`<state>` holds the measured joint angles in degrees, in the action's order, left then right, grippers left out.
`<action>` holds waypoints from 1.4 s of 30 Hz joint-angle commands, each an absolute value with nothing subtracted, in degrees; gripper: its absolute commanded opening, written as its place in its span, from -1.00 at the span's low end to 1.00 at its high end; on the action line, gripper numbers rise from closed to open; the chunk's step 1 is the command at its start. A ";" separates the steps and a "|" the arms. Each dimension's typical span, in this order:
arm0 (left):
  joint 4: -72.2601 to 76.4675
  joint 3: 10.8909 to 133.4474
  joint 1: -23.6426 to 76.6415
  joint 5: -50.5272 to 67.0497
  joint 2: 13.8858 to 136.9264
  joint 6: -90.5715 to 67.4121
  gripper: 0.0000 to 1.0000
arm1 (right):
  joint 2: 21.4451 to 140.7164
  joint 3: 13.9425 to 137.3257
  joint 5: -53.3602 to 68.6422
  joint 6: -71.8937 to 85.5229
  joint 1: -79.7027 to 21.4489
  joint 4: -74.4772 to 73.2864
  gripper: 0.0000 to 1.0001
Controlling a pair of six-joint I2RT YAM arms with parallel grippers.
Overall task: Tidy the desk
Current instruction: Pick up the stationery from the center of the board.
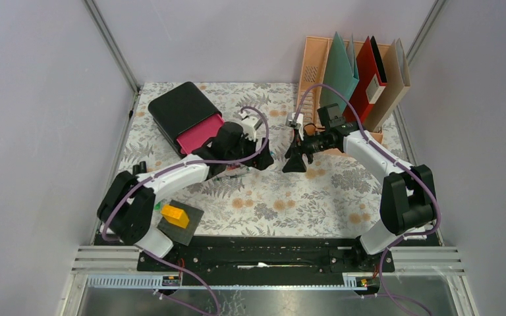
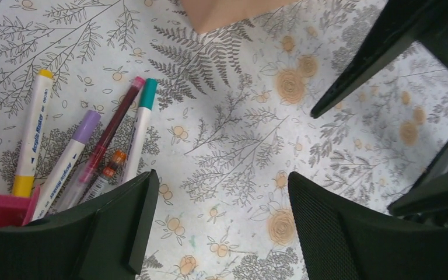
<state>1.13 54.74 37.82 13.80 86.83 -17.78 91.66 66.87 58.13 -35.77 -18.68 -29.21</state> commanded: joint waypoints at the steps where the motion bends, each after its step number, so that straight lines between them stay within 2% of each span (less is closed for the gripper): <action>1: -2.14 60.40 39.17 9.93 90.70 -14.19 0.67 | 90.92 67.60 56.09 -35.92 -17.43 -27.98 0.54; 2: -3.01 61.47 39.46 9.05 91.93 -13.63 0.60 | 90.95 67.51 56.08 -35.76 -17.24 -27.77 0.54; 4: -5.00 64.05 39.80 7.33 94.71 -12.67 0.27 | 91.12 67.41 55.99 -35.69 -17.07 -27.60 0.54; 9: -11.00 70.30 40.31 3.00 100.78 -9.86 0.09 | 91.16 67.33 55.73 -35.54 -16.81 -27.30 0.54; 16: -14.29 74.99 40.42 -2.12 105.93 -7.07 0.00 | 91.49 67.16 55.80 -35.33 -16.40 -27.07 0.54; 33: -16.54 78.02 40.42 -3.67 113.27 -5.16 -0.28 | 91.89 67.15 56.60 -35.25 -16.26 -27.07 0.53; 42: -17.12 78.62 40.43 -4.24 115.67 -4.66 -0.29 | 92.15 67.06 57.02 -35.33 -16.26 -27.16 0.53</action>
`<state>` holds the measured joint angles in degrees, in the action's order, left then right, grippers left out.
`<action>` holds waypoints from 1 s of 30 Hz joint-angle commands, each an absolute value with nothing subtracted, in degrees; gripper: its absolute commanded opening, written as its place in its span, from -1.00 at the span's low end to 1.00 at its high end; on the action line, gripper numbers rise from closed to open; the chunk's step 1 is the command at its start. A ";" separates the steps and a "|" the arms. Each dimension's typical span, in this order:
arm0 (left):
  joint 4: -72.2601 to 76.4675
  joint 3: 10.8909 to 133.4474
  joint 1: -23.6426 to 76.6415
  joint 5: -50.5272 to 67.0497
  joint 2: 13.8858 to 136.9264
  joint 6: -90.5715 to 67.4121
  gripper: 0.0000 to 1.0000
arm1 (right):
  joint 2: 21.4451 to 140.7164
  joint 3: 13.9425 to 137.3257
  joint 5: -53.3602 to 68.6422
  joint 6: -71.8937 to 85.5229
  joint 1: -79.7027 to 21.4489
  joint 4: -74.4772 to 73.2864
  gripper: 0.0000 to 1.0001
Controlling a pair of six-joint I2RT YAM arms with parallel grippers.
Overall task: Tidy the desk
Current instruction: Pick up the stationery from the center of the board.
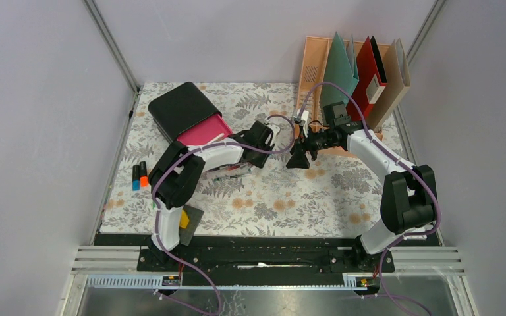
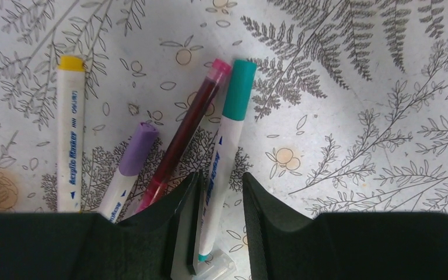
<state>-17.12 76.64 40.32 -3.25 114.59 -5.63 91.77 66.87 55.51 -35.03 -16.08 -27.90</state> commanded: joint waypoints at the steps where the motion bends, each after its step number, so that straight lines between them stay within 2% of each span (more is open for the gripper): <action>1: -17.33 78.60 40.43 -4.01 115.79 -4.74 -0.29 | 92.20 67.06 57.04 -35.27 -16.24 -27.16 0.53; 4: -17.40 78.34 40.47 -3.42 115.68 -4.95 -0.32 | 92.29 67.06 57.13 -35.35 -16.24 -27.16 0.53; 6: -17.45 78.08 40.52 -3.05 115.51 -5.07 -0.42 | 92.30 67.10 57.08 -35.35 -16.25 -27.16 0.53; 12: -17.20 76.81 41.48 -1.97 114.29 -5.70 -0.96 | 92.33 67.06 57.13 -35.34 -16.25 -27.16 0.53; 13: -16.92 76.30 41.69 -1.60 113.75 -5.90 -1.00 | 92.29 67.06 57.13 -35.35 -16.26 -27.16 0.53; 23: -8.37 66.95 42.50 2.59 101.53 -10.51 -1.00 | 91.65 67.06 57.36 -35.26 -16.26 -27.16 0.53; 30: 10.40 52.77 42.40 8.32 88.88 -18.61 -1.00 | 90.94 66.96 59.60 -34.95 -16.25 -27.16 0.53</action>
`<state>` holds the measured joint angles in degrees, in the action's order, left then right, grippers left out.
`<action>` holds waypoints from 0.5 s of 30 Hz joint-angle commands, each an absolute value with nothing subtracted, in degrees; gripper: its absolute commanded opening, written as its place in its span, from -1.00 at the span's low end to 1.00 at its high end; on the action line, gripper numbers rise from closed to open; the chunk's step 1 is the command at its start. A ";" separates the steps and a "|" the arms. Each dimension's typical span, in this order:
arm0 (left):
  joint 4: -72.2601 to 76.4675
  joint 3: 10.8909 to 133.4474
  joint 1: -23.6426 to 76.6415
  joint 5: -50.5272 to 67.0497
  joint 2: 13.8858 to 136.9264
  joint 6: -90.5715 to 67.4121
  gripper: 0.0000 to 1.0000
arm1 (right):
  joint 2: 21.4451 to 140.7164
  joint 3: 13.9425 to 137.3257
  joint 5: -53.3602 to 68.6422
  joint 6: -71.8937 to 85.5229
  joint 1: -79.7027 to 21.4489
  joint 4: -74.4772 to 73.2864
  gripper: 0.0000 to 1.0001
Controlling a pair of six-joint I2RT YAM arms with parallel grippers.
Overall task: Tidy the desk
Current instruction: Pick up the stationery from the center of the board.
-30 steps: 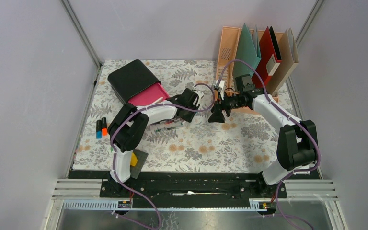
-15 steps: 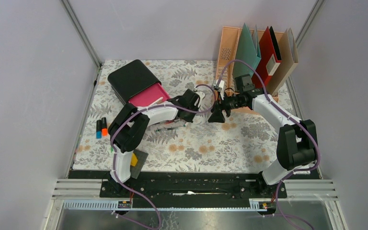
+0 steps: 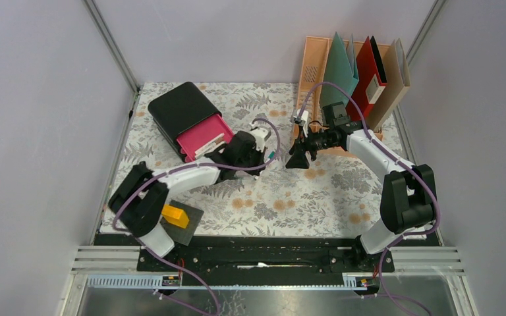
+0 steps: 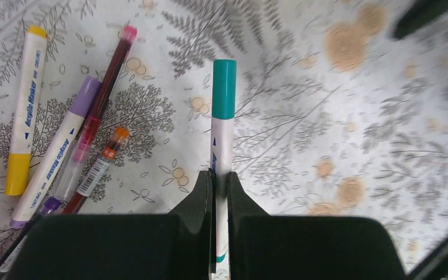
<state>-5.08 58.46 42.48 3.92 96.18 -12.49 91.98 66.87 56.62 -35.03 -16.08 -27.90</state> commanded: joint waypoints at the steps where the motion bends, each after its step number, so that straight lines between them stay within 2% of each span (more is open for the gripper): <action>1: 13.17 50.63 42.35 8.63 87.15 -20.10 -1.00 | 90.83 66.96 60.18 -34.84 -16.26 -27.16 0.53; 7: 31.25 38.39 42.01 10.95 79.31 -30.20 -1.00 | 90.12 66.88 64.23 -33.81 -16.26 -26.92 0.53; 15: 49.23 31.18 41.91 11.77 78.53 -43.18 -1.00 | 89.02 65.71 68.13 -29.97 -16.24 -23.67 0.54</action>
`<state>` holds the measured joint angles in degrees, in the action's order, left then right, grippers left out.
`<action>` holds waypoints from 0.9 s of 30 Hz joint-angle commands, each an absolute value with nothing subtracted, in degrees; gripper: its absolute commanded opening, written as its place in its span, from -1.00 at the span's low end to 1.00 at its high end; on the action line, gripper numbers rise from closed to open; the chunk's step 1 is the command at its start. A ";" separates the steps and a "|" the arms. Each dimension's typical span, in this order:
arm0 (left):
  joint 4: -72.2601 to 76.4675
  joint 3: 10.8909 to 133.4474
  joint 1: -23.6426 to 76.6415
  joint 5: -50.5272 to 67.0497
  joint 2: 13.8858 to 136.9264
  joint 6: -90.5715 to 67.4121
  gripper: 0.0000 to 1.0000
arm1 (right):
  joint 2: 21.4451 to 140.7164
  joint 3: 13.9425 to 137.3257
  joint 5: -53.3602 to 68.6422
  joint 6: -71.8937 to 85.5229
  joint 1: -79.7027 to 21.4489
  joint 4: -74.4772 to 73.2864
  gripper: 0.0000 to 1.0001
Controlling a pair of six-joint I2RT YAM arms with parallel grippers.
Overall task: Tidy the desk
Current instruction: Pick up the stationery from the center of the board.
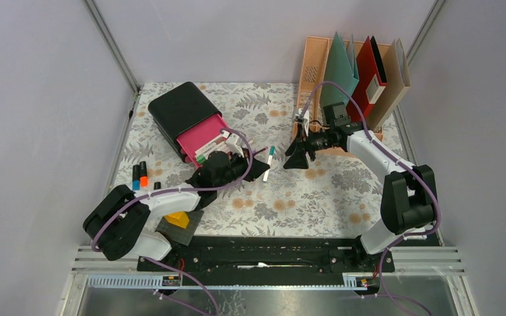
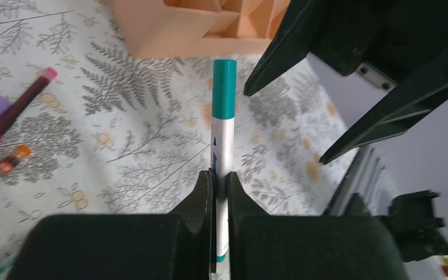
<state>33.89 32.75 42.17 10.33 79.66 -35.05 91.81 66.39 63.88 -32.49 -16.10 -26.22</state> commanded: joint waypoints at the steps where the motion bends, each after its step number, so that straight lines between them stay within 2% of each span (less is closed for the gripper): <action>1: 50.97 30.69 41.92 11.48 78.71 -44.29 -1.00 | 89.01 65.60 68.58 -29.44 -16.24 -23.24 0.55; 12: 57.85 28.72 41.92 6.26 80.49 -52.65 -1.00 | 89.72 63.37 73.17 -19.94 -16.26 -15.01 0.57; 27: 60.81 29.62 42.09 6.00 82.93 -56.91 -1.00 | 91.82 59.63 74.05 -1.61 -16.35 1.02 0.65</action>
<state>54.94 29.08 42.17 6.39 82.39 -55.53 91.48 60.12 71.75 -7.31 -16.10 -5.58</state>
